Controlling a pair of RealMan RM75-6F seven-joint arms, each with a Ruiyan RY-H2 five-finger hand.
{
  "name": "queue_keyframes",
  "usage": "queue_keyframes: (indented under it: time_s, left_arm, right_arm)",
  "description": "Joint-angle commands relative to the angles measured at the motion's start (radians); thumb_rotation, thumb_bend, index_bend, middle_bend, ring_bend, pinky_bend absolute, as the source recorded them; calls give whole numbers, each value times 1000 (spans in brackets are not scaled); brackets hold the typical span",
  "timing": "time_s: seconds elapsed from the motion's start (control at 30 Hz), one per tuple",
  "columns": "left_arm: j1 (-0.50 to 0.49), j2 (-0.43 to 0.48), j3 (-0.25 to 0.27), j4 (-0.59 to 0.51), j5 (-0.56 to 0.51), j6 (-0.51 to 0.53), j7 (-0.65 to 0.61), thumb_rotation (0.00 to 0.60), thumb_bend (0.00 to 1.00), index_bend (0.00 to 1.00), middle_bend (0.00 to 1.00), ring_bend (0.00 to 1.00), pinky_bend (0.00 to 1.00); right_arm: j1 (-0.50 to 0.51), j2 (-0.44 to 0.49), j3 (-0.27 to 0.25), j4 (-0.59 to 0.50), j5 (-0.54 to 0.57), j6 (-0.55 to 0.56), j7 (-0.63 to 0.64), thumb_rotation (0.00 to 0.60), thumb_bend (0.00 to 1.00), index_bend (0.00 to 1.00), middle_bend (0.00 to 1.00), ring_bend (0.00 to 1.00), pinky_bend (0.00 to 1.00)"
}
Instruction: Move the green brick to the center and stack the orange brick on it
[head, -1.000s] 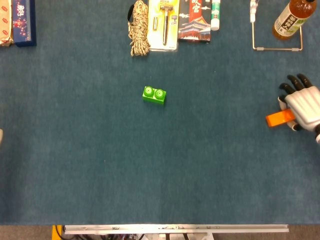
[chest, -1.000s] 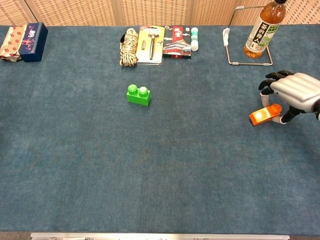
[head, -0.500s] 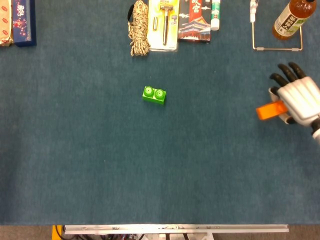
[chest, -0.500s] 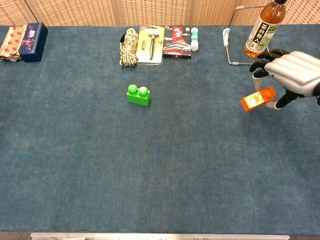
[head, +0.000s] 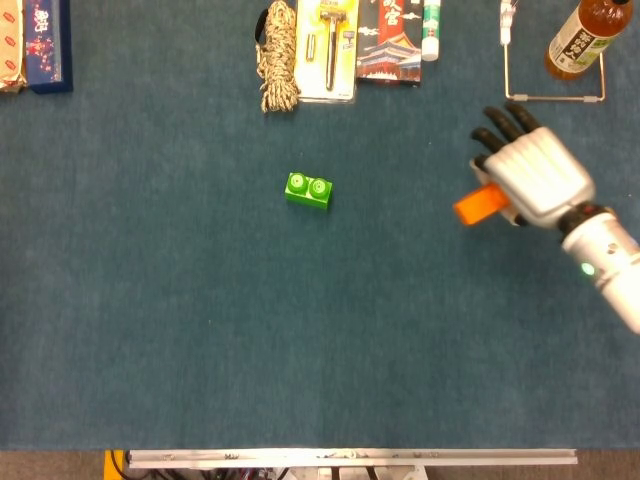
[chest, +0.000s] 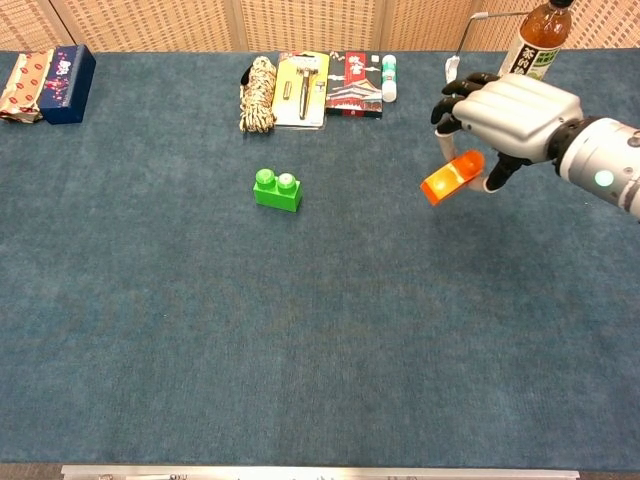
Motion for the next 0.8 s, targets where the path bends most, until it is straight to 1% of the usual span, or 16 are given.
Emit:
queue_keyframes:
  time_s: [0.03, 0.3, 0.53, 0.7, 0.8]
  left_arm:
    - [0, 28, 10, 16, 11, -18, -36, 600, 293, 168, 170, 95, 131]
    - [-3, 83, 28, 47, 37, -46, -109, 600, 294, 168, 167, 95, 138]
    - [29, 112, 28, 77, 34, 3, -181, 600, 294, 167, 163, 96, 148]
    - [46, 132, 27, 86, 22, 19, -199, 600, 294, 167, 162, 96, 150]
    - [58, 139, 31, 91, 12, 23, -201, 600, 294, 167, 162, 96, 150]
  right_arm:
    - [39, -39, 8, 23, 39, -21, -22, 600, 232, 595, 226, 41, 72]
    - [107, -110, 4, 54, 105, -31, -61, 600, 232, 596, 226, 41, 72]
    - [169, -186, 0, 91, 171, -7, -126, 600, 237, 608, 226, 41, 72]
    - [198, -216, -1, 107, 193, 2, -134, 600, 265, 608, 226, 41, 72]
    - [208, -222, -6, 109, 196, 9, -133, 600, 265, 608, 226, 41, 72]
